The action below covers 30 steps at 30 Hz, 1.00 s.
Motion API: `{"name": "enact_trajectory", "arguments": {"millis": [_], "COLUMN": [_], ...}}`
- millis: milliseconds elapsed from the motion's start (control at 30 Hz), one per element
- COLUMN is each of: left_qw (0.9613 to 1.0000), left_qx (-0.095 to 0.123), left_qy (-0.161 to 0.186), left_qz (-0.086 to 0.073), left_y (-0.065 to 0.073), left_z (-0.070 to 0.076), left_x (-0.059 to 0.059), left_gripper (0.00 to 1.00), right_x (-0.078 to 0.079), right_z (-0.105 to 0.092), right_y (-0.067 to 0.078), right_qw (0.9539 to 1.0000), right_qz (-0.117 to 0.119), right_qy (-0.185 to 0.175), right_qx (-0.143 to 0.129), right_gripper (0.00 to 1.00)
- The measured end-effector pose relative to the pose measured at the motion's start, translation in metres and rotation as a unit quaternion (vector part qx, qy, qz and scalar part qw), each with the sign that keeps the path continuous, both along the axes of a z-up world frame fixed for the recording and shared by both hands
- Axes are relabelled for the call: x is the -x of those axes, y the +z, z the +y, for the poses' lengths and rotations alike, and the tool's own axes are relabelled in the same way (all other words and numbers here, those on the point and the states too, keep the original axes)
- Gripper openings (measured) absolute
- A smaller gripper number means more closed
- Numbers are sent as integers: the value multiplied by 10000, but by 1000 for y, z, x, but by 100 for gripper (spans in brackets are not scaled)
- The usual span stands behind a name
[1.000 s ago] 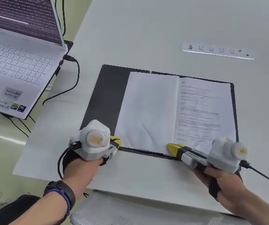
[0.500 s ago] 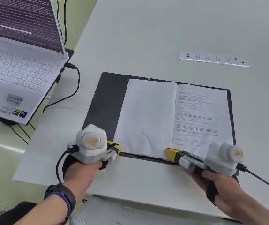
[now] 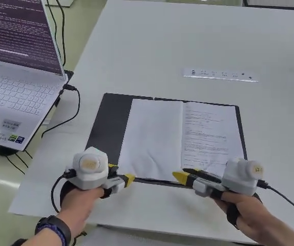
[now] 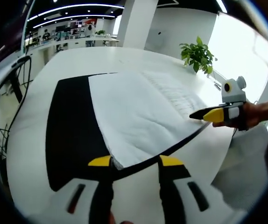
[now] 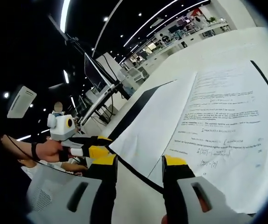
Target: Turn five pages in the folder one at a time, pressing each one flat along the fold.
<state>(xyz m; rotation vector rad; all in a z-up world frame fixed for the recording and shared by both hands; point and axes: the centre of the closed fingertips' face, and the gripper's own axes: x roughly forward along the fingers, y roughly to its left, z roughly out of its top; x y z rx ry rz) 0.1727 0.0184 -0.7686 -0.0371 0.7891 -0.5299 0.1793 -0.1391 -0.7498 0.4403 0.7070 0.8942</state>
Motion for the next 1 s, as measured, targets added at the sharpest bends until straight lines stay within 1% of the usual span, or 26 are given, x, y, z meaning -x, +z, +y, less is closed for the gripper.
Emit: {"name": "enact_trajectory", "arguments": {"millis": [167, 233, 300, 400, 467, 667, 733, 800, 833, 933, 1000], "left_qw": [9997, 9996, 9993, 9985, 9981, 9955, 9950, 9954, 9953, 9945, 9941], "left_qx": [-123, -134, -105, -184, -186, -286, -288, -221, -197, -202, -197], "left_qy": [-183, -247, -349, -481, -537, -755, -782, -721, -707, -732, -760], "left_qz": [-79, -103, -130, -163, -238, -504, -547, -595, -635, -722, -752], "left_y": [11, 16, 20, 25, 32, 54, 58, 66, 70, 79, 83], "left_z": [0, -1, -5, -10, -14, -24, -25, -26, -27, -29, -29], "left_x": [5, 6, 6, 6, 5, 3, 2, 0, -1, -1, 0], "left_gripper": [43, 45, 48, 51, 52, 55, 55, 56, 56, 57, 58], "right_x": [1, 2, 2, 2, 1, 0, 0, 1, 0, 2, 3], "right_z": [-21, -30, -38, -49, -57, -78, -82, -87, -91, -94, -97], "right_y": [6, 10, 13, 19, 21, 38, 42, 48, 50, 58, 59], "right_qw": [9995, 9992, 9988, 9980, 9972, 9933, 9927, 9924, 9915, 9901, 9894], "right_qz": [-208, -285, -347, -459, -544, -853, -895, -920, -983, -1076, -1116], "right_qy": [18, -18, -69, -116, -150, -285, -320, -395, -426, -474, -488], "right_qx": [230, 278, 342, 419, 494, 730, 739, 712, 735, 763, 795], "right_gripper": [42, 47, 51, 53, 55, 58, 59, 60, 61, 62, 63]}}
